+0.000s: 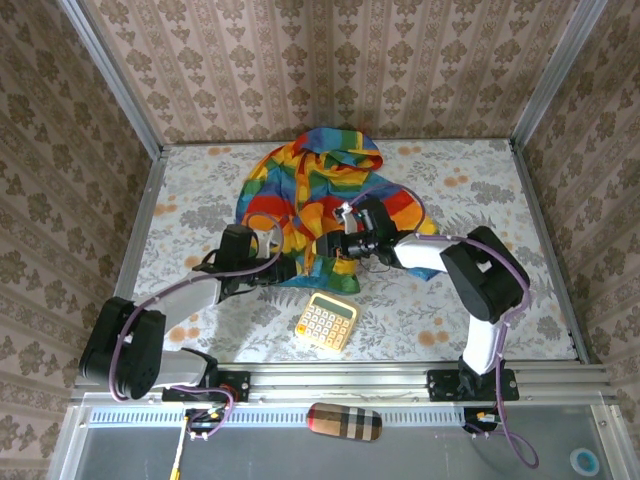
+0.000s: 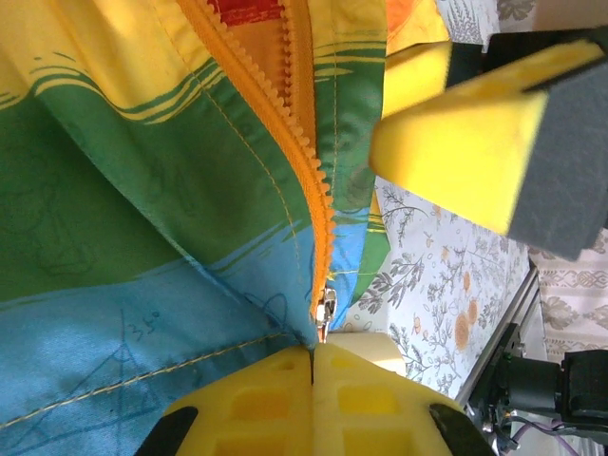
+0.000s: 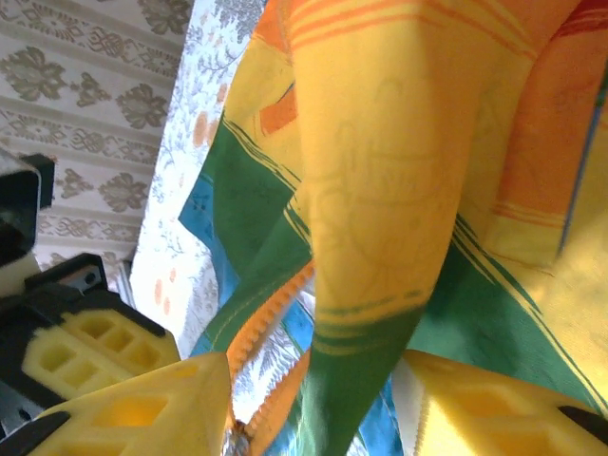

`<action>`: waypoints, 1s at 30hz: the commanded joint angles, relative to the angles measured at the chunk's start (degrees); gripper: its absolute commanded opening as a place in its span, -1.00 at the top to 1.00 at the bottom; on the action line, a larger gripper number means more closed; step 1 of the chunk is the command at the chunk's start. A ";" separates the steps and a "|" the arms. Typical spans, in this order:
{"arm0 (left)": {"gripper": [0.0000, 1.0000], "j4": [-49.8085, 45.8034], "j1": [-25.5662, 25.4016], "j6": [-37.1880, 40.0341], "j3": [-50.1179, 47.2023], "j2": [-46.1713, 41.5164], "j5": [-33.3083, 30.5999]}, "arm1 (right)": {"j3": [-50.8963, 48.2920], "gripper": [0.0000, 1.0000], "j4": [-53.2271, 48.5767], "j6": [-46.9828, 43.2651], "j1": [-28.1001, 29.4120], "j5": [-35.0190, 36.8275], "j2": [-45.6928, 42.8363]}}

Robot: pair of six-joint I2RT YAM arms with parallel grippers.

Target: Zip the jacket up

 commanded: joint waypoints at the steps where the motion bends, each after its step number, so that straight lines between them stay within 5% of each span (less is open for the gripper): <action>1: 1.00 -6.61 -0.31 3.37 3.15 -0.24 1.29 | 2.29 0.01 -14.45 -9.17 0.44 6.94 -5.89; 8: 1.00 -10.56 0.04 4.04 6.48 -0.04 3.32 | 1.94 -0.06 -23.44 -12.86 1.20 12.26 -12.24; 16: 1.00 -17.06 0.05 5.28 10.47 -0.76 4.37 | 2.14 0.06 -28.89 -22.38 10.12 20.37 -18.68; 30: 1.00 -17.79 0.14 5.47 10.64 -1.19 5.13 | 9.47 0.02 -31.08 -29.97 15.21 18.14 -9.86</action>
